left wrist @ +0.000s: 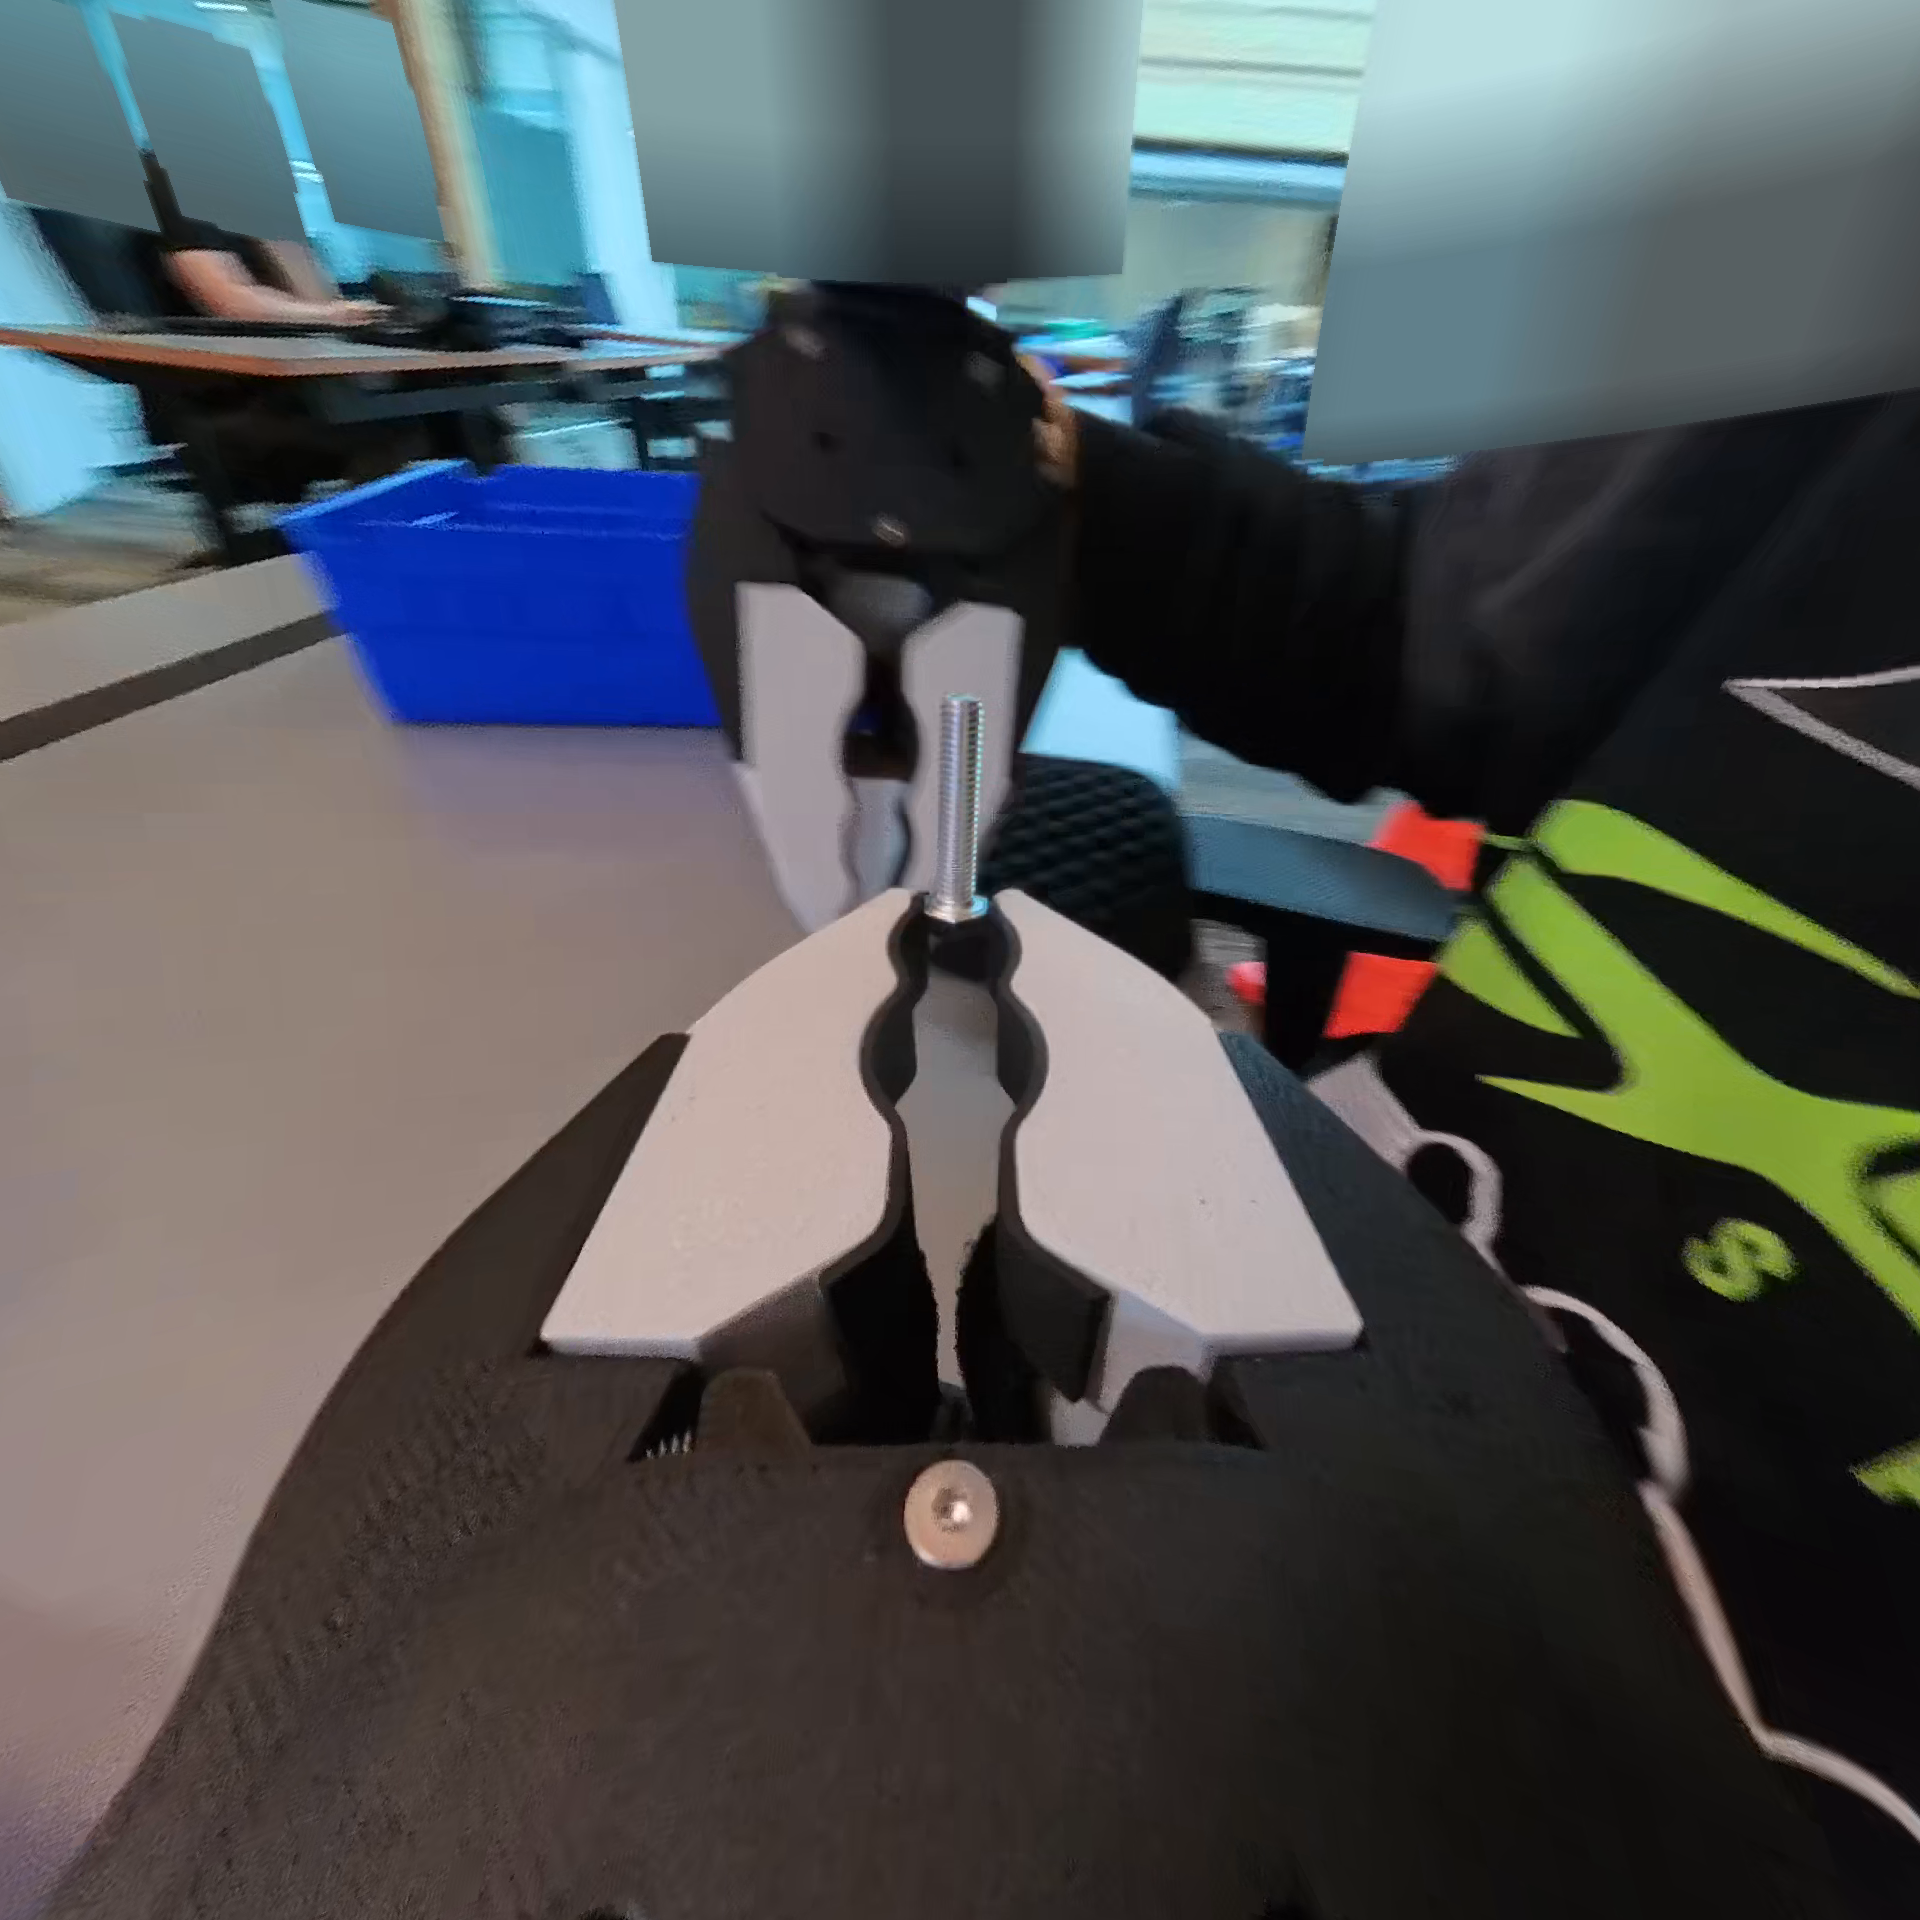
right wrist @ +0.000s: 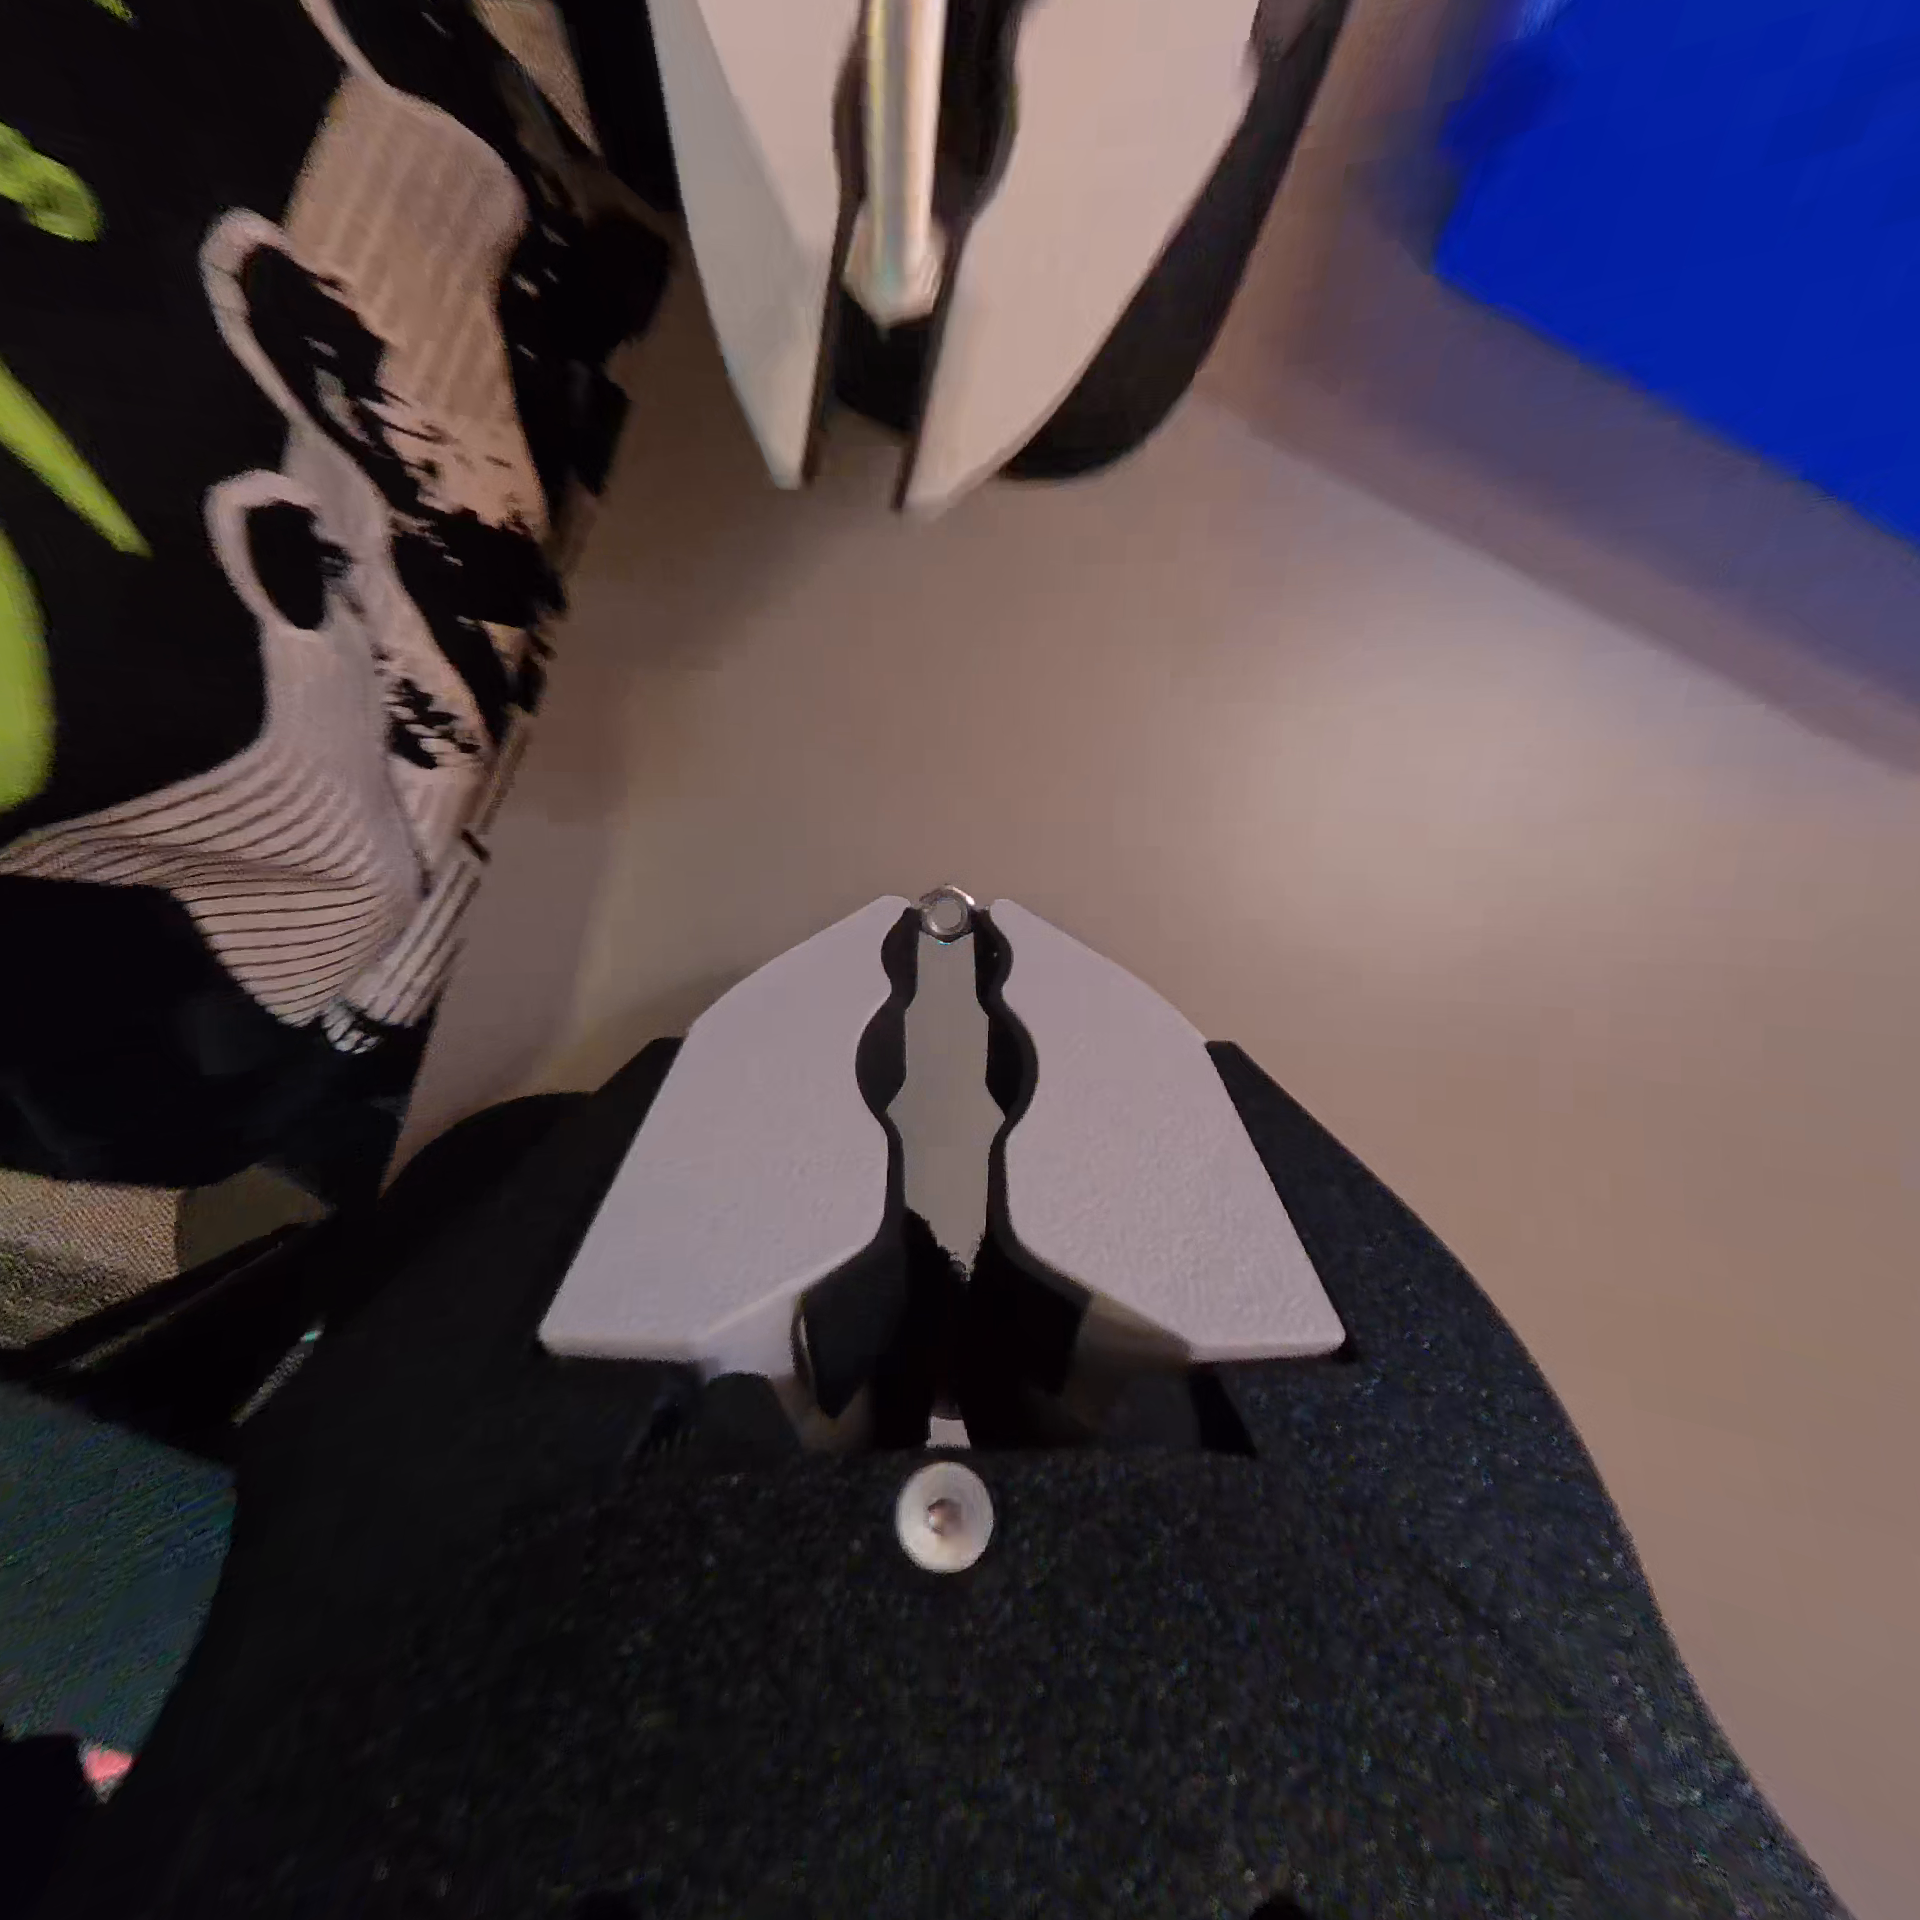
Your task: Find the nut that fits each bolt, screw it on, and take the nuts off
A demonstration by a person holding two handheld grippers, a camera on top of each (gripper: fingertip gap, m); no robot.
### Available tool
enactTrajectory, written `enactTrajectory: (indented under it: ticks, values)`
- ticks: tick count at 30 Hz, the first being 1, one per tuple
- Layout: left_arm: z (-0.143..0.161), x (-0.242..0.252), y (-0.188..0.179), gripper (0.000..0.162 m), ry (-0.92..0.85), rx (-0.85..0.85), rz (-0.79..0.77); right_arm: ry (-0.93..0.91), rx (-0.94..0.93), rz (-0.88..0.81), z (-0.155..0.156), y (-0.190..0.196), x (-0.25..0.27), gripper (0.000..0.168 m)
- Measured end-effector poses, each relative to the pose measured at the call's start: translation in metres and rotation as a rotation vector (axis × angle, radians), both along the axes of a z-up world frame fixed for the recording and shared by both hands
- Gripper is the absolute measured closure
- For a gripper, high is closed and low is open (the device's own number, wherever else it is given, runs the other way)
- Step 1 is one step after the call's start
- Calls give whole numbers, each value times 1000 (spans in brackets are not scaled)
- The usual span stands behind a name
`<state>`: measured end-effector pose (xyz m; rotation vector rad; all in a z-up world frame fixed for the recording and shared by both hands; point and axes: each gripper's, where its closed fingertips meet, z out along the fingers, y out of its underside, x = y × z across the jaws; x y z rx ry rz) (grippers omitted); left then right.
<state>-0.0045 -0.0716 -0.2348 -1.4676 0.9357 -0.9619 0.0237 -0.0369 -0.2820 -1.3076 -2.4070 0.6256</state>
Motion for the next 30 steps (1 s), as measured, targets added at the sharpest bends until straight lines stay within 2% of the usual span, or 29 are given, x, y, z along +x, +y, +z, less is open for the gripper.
enactTrajectory:
  ticks: [4, 7, 9, 12, 17, 22, 30]
  values:
    - [6, 14, -25, 152, -74, -57, -243, 93, -15, 163, 60, -18, 1, 158]
    - [5, 15, -31, 152, -81, -79, -314, 145, -28, 325, 93, -40, -5, 158]
    - [5, 14, -33, 152, -93, -89, -339, 139, -29, 418, 103, -52, -10, 158]
    - [4, 15, -37, 152, -90, -85, -363, 102, -25, 522, 108, -65, -21, 158]
    - [0, 17, -41, 152, -60, -90, -391, -30, 27, 619, 97, -68, -33, 158]
    - [-1, 17, -43, 152, -57, -91, -403, -97, 37, 645, 92, -68, -35, 158]
    - [0, 17, -43, 152, -67, -90, -400, -104, 35, 645, 87, -67, -36, 158]
